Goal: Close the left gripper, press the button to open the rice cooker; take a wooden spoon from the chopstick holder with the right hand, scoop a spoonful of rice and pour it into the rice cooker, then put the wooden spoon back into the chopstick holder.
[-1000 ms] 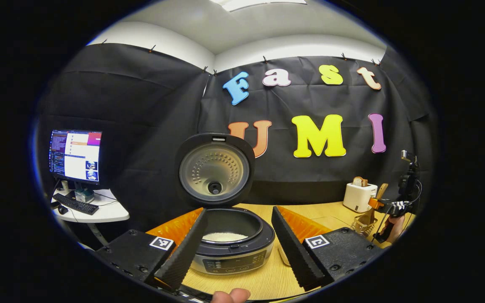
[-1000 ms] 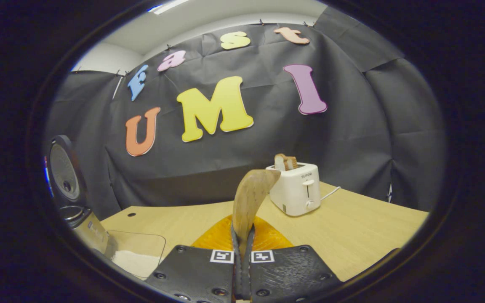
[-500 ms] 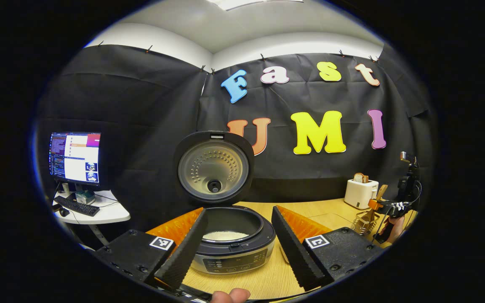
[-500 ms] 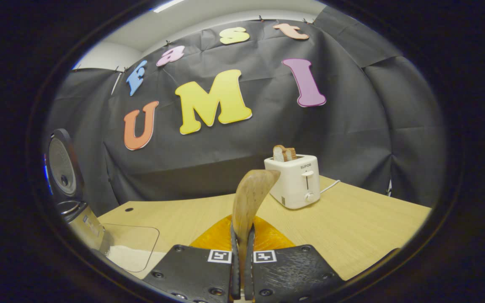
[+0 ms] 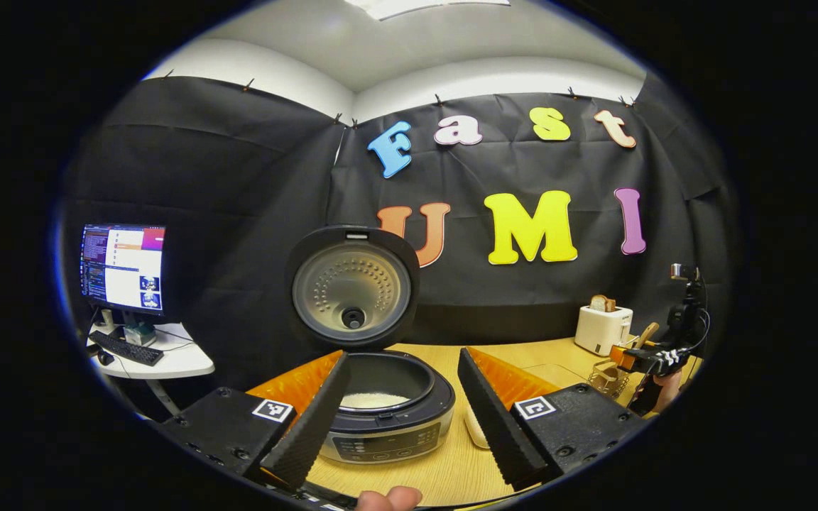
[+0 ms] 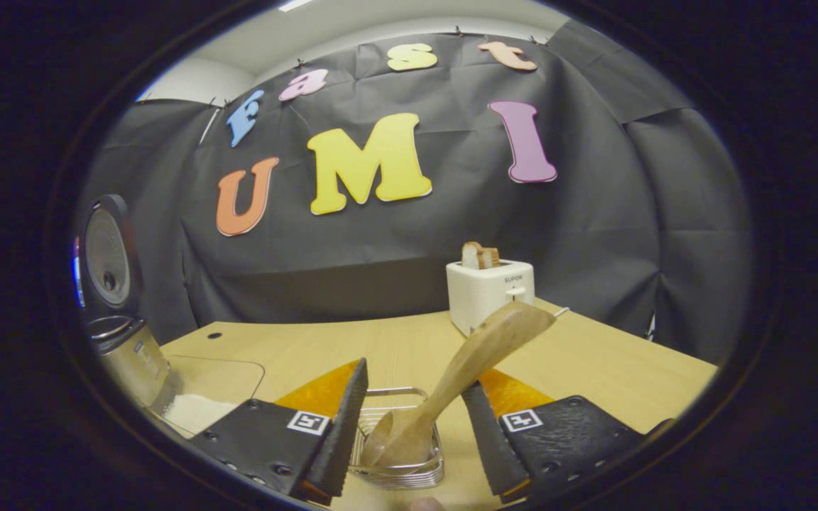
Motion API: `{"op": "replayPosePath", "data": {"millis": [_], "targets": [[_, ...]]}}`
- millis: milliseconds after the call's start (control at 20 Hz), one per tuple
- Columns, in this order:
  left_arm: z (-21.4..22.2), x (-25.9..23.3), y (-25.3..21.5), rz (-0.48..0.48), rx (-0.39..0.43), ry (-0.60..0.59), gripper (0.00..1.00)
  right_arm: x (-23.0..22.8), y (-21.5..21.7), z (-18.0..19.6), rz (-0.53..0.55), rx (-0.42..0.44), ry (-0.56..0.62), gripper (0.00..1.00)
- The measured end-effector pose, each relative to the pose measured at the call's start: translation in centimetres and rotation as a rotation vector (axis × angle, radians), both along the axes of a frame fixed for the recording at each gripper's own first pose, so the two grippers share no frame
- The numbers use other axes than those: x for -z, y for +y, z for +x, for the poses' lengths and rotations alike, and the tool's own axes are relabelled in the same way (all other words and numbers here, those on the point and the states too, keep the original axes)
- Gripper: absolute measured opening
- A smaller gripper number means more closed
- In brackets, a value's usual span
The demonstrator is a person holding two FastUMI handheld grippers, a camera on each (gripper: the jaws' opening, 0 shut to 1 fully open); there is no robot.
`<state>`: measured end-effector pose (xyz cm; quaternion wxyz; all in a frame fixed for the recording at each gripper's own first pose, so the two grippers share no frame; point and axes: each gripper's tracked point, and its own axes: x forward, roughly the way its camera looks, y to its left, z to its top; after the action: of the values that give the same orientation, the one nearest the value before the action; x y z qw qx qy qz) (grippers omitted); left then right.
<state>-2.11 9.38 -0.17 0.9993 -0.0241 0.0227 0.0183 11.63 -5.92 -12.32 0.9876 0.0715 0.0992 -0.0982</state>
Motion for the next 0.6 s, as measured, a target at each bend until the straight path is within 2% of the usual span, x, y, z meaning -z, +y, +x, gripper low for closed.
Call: {"op": "replayPosePath", "data": {"millis": [50, 150, 200, 250, 300, 350, 400, 450, 500, 600], "targets": [[0.0, 0.0, -0.1, 0.003, -0.001, 0.0, 0.97, 0.0, -0.1, -0.1, -0.011, 0.0, 0.0, 0.71], [0.0, -0.1, -0.1, 0.007, -0.003, -0.001, 0.97, -0.4, -0.5, -0.8, -0.019, 0.003, -0.002, 0.89], [0.0, 0.0, -0.2, 0.004, -0.004, -0.001, 0.97, -0.5, -0.6, -1.2, -0.012, -0.001, 0.001, 0.86], [0.0, 0.0, -0.3, 0.0, -0.003, 0.0, 0.97, -0.1, -0.7, -1.4, -0.009, -0.003, 0.019, 0.95], [0.1, 0.0, -0.4, -0.003, -0.001, 0.0, 0.97, 0.6, -0.9, -1.9, -0.002, -0.004, 0.049, 0.91], [0.1, -0.1, -0.6, -0.004, -0.001, -0.002, 0.97, 0.9, -0.9, -2.4, 0.02, -0.012, 0.064, 0.96], [0.0, -0.3, -0.5, -0.004, -0.001, -0.006, 0.97, 0.8, -1.0, -3.2, 0.038, -0.013, 0.067, 0.91], [-0.1, -0.4, -0.6, -0.004, 0.001, -0.008, 0.97, 0.6, -1.1, -3.8, 0.045, -0.012, 0.069, 0.95], [-0.2, -0.5, -0.9, -0.001, 0.004, -0.012, 0.97, 0.4, -1.2, -4.6, 0.04, -0.012, 0.063, 0.92], [-0.2, -0.9, -1.1, 0.003, 0.003, -0.022, 0.97, -0.3, -0.9, -6.1, 0.004, -0.019, 0.052, 0.91]]}}
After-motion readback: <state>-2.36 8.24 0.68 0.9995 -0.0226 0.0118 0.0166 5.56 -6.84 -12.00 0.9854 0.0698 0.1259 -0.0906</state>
